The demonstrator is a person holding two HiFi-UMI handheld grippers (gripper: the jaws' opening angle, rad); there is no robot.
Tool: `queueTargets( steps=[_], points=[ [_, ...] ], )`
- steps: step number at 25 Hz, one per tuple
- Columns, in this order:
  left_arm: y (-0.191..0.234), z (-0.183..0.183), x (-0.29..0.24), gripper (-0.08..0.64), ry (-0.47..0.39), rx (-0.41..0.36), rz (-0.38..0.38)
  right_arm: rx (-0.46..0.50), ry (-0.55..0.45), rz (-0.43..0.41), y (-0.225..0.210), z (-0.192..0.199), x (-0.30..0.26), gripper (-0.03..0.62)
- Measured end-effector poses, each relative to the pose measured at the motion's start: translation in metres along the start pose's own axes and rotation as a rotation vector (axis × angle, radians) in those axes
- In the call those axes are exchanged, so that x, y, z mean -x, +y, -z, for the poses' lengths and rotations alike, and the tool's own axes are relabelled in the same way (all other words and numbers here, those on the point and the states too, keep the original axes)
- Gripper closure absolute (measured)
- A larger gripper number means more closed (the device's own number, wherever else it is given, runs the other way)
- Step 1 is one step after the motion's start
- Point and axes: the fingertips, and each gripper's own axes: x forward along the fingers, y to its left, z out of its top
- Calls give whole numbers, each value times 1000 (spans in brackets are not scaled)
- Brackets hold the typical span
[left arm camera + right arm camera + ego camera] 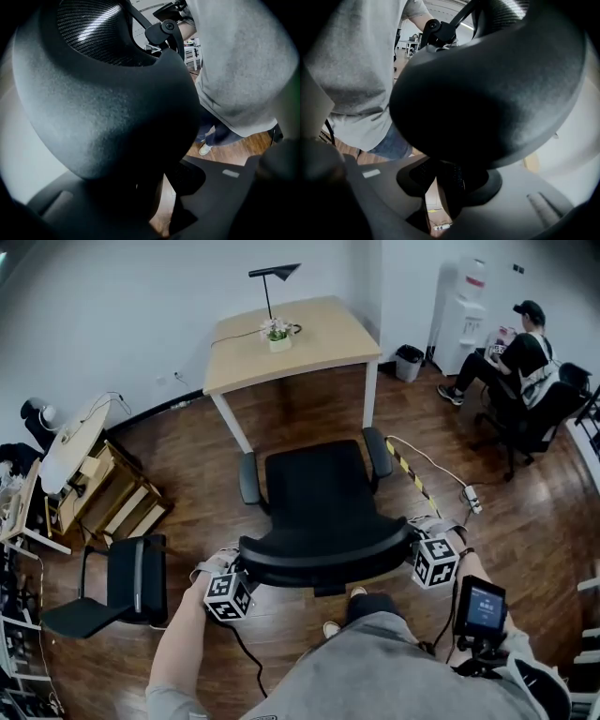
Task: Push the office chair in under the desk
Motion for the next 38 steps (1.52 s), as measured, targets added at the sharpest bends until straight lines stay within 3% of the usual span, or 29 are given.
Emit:
queueTargets(
  steps=[18,38],
  points=[
    [128,53,-51,417,15,1,26,11,-7,-1,-128,11,-64,449],
    [241,79,-101,414,39,39,12,43,-31,-4,-250,37,-108,449]
  ],
)
